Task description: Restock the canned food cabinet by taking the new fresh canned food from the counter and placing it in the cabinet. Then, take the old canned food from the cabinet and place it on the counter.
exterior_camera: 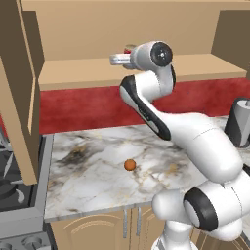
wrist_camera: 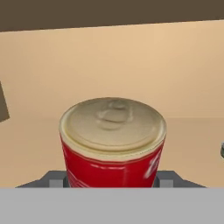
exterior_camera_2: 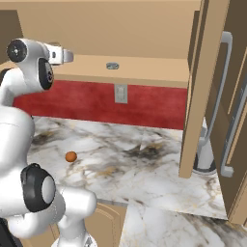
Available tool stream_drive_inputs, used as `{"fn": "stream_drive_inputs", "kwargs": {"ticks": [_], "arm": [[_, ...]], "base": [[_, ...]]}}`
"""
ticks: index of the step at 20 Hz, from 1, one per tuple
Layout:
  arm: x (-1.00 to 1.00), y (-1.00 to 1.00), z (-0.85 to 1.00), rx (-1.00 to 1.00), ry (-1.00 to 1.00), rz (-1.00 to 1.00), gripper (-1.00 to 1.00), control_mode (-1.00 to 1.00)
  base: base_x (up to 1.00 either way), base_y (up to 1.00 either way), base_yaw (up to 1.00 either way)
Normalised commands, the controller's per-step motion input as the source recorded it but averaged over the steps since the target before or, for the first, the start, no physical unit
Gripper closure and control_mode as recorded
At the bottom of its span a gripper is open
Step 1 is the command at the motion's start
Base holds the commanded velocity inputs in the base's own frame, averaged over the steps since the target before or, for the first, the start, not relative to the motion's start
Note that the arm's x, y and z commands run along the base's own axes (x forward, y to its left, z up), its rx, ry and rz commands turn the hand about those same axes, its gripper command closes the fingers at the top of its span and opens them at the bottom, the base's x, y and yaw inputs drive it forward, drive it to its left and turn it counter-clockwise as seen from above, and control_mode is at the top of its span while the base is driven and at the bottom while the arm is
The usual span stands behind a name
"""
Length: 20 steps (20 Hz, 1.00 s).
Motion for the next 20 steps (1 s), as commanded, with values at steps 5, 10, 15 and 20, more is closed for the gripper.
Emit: {"fn": "stream_drive_inputs", "kwargs": {"ticks": [5,10,15,20], "arm": [[-1.00,-0.70,0.50,0.03,-0.01,0.13,1.00,-1.00],[-1.00,-0.64,0.31,0.00,0.02,0.21,1.00,-1.00],[-1.00,-0.36,-0.51,-0.13,0.11,0.26,1.00,-1.00],[-0.95,-0.01,-1.00,-0.24,0.38,0.14,1.00,-1.00]], "base": [[0.00,0.00,0.00],[0.00,0.00,0.00],[0.00,0.00,0.00],[0.00,0.00,0.00]]}}
